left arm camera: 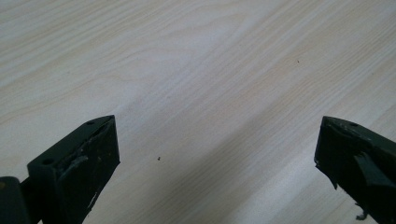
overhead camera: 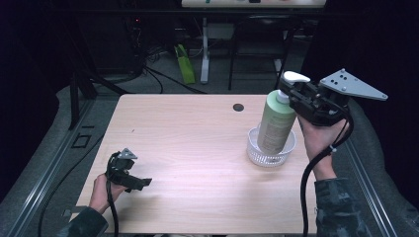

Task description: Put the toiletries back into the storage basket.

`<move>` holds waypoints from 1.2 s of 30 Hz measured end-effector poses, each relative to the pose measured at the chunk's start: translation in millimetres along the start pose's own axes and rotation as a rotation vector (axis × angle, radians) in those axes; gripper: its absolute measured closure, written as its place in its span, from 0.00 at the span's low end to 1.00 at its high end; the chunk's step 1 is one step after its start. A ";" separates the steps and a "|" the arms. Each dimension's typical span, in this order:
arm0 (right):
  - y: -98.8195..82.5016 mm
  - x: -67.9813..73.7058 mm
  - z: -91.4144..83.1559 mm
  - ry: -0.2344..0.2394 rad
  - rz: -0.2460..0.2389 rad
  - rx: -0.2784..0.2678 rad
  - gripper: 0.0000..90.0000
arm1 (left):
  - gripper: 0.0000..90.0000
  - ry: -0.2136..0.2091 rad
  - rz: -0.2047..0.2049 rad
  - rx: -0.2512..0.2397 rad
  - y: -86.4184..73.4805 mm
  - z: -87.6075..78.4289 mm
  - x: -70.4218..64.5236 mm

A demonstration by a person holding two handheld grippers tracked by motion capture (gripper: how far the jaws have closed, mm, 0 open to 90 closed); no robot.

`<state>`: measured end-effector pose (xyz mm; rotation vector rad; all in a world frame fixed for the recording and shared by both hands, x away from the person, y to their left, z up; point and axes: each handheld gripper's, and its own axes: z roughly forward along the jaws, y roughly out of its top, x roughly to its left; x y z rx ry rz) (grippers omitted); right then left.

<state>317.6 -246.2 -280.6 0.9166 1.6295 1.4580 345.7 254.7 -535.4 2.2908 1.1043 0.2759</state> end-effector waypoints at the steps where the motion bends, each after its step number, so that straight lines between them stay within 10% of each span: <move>1: -0.1 -0.3 0.7 -0.001 0.001 0.001 0.75 | 0.00 0.000 0.000 0.000 0.0 -0.1 -0.1; 36: -14.8 -27.7 24.9 -0.092 0.039 0.019 0.76 | 0.00 0.000 0.004 0.000 0.2 1.1 -0.8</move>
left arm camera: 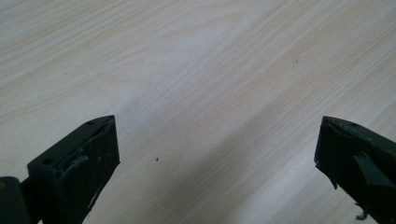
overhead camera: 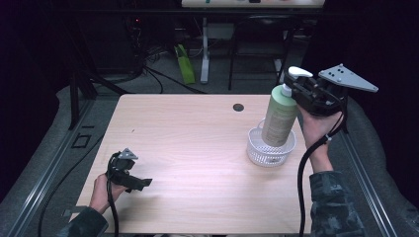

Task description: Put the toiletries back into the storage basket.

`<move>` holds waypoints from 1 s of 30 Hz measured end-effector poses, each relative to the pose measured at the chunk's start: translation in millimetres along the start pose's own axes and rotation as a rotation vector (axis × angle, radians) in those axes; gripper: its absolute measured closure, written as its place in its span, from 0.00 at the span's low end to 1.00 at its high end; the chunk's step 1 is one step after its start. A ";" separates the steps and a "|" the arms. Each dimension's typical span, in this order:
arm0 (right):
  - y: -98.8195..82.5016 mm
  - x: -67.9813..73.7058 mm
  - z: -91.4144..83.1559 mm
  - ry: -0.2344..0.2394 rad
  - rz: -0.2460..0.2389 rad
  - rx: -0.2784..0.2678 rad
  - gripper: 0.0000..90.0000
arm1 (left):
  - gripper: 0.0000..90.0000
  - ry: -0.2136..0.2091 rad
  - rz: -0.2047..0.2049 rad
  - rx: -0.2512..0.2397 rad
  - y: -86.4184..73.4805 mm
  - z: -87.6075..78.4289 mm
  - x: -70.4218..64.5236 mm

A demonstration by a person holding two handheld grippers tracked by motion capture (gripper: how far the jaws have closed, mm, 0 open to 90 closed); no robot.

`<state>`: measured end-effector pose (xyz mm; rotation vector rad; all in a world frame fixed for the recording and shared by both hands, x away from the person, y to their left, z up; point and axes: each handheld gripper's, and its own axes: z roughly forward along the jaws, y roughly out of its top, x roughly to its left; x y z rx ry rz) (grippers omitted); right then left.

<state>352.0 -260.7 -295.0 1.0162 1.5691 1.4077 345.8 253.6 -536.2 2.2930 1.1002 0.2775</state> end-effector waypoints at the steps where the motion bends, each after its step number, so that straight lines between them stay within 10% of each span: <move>1: -0.2 -0.8 1.1 -0.002 0.001 -0.001 0.76 | 0.00 0.000 0.000 0.002 -0.1 0.1 0.2; 30: -15.0 -9.8 24.7 -0.061 0.003 0.038 0.76 | 0.00 -0.006 0.005 0.002 -0.2 -0.8 0.2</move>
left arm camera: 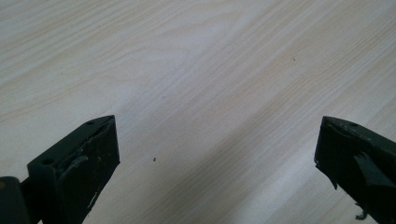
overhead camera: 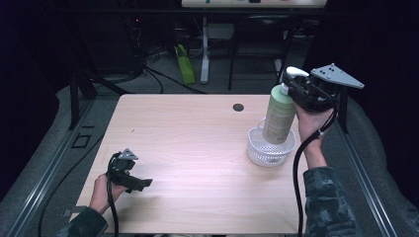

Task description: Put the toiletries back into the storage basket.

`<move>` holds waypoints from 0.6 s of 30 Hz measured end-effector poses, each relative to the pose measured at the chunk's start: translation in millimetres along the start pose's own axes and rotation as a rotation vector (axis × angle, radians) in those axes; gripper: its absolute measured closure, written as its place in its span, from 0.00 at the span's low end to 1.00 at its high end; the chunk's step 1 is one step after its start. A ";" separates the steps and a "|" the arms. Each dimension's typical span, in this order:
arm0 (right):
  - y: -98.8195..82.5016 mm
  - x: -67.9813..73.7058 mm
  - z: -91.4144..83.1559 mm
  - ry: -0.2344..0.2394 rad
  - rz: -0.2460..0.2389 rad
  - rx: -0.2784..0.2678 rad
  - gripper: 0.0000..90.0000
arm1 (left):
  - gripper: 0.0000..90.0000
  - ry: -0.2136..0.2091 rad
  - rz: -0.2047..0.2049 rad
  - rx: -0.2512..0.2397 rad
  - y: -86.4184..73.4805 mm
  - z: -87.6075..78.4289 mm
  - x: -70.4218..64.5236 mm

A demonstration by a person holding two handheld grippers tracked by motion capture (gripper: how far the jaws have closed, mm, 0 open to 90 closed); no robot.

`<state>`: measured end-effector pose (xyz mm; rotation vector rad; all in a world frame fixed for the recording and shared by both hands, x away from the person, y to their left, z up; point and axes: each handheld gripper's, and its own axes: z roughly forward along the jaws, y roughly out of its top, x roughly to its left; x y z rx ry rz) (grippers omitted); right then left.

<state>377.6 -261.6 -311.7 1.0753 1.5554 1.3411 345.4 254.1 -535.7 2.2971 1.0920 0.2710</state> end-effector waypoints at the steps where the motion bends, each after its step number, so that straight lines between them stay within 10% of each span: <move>1: -1.1 -0.2 0.4 0.000 -0.003 0.001 0.76 | 0.00 0.002 -0.005 -0.007 -0.1 -0.8 0.8; 18: -22.6 -1.8 14.1 -0.003 0.018 0.030 0.76 | 0.00 0.000 -0.014 -0.008 -1.4 -2.3 1.9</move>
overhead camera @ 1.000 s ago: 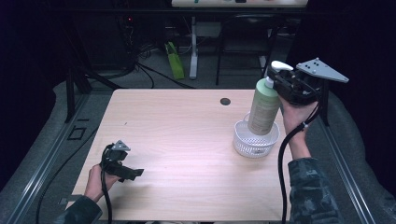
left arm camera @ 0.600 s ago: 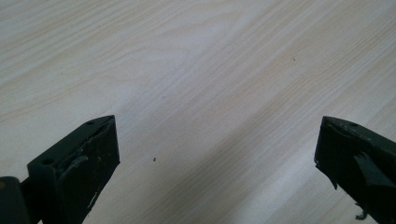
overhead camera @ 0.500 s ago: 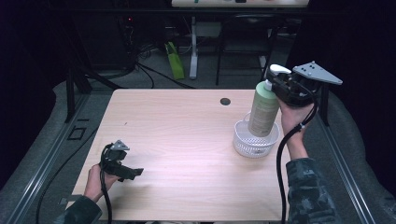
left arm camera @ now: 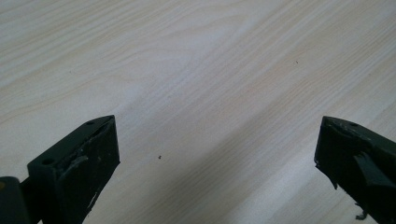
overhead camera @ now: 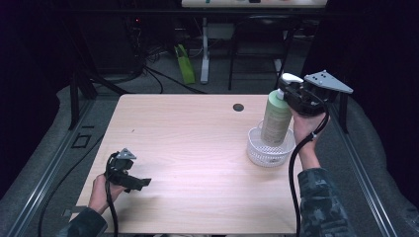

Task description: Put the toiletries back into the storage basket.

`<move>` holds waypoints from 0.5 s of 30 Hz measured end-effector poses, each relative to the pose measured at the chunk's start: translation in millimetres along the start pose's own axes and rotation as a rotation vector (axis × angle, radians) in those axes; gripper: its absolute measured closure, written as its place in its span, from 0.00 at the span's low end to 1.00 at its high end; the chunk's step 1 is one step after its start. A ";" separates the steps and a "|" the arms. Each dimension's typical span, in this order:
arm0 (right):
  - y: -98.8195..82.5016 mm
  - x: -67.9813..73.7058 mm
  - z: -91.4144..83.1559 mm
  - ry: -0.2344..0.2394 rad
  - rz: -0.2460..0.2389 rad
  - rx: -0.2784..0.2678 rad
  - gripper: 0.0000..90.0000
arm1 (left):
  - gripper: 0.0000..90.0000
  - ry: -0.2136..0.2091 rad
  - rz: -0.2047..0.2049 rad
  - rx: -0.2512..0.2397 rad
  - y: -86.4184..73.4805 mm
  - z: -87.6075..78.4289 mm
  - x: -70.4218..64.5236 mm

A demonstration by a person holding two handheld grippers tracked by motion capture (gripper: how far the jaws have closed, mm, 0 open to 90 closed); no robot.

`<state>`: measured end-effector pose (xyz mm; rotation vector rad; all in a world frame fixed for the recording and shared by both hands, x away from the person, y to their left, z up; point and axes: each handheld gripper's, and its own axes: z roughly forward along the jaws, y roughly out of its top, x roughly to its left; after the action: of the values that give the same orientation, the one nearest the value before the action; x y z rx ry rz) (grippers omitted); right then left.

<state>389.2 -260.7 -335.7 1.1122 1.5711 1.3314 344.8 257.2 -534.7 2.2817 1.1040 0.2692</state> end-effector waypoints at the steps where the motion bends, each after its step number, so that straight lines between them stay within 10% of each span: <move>1: -0.7 -0.5 0.4 -0.001 0.002 0.003 0.76 | 0.00 0.000 0.002 -0.001 0.1 -0.2 -0.1; 15: -18.3 -4.9 6.4 -0.006 0.011 0.028 0.76 | 0.00 0.003 0.001 -0.001 -1.4 -0.6 -0.3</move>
<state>394.4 -264.6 -354.6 1.1417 1.5857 1.3160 343.4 257.9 -535.1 2.2821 1.1038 0.2739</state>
